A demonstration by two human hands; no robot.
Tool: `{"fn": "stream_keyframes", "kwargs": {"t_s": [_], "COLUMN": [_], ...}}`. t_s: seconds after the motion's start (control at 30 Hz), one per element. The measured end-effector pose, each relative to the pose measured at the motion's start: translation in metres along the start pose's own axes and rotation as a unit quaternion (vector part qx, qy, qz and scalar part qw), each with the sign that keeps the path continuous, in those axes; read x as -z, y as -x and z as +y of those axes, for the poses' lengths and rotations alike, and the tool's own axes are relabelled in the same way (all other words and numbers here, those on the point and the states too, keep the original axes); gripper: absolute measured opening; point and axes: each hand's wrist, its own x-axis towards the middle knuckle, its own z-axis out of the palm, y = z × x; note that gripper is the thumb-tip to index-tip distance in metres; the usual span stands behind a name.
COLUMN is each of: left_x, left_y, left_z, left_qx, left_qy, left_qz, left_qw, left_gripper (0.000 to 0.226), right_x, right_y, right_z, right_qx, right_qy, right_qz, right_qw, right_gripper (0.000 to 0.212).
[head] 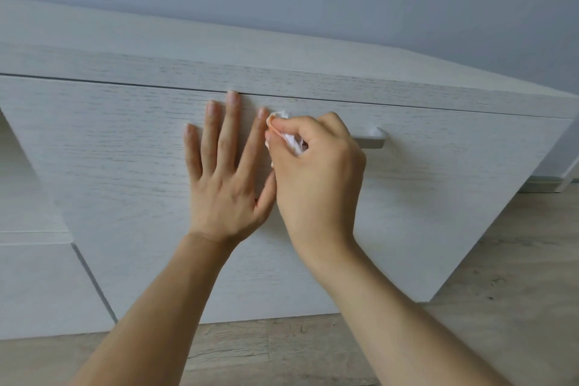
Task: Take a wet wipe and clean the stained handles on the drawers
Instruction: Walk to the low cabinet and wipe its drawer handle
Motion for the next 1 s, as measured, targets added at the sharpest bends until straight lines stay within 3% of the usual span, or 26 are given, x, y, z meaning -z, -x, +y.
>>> {"fn": "stream_keyframes", "kwargs": {"t_s": [0.27, 0.53, 0.8, 1.0], "left_x": [0.023, 0.060, 0.134, 0.196], "left_y": [0.001, 0.029, 0.051, 0.048], "left_z": [-0.015, -0.049, -0.109, -0.145], "left_qx": [-0.033, -0.027, -0.003, 0.017], "left_qy": [0.031, -0.023, -0.129, -0.201], "left_qz": [-0.051, -0.152, -0.336, -0.482], "left_qw": [0.998, 0.988, 0.933, 0.853], "left_gripper": [0.059, 0.055, 0.054, 0.047], "right_x": [0.032, 0.014, -0.032, -0.060], "right_y": [-0.005, 0.021, 0.035, 0.050], "right_z": [0.018, -0.004, -0.027, -0.050], "right_qx": [-0.051, -0.128, -0.138, -0.148], "right_qy": [-0.021, -0.150, -0.209, -0.217], "right_qz": [0.085, 0.017, -0.160, -0.432], "right_qw": [0.995, 0.980, 0.955, 0.863], "right_gripper": [0.007, 0.008, 0.006, 0.008]}}
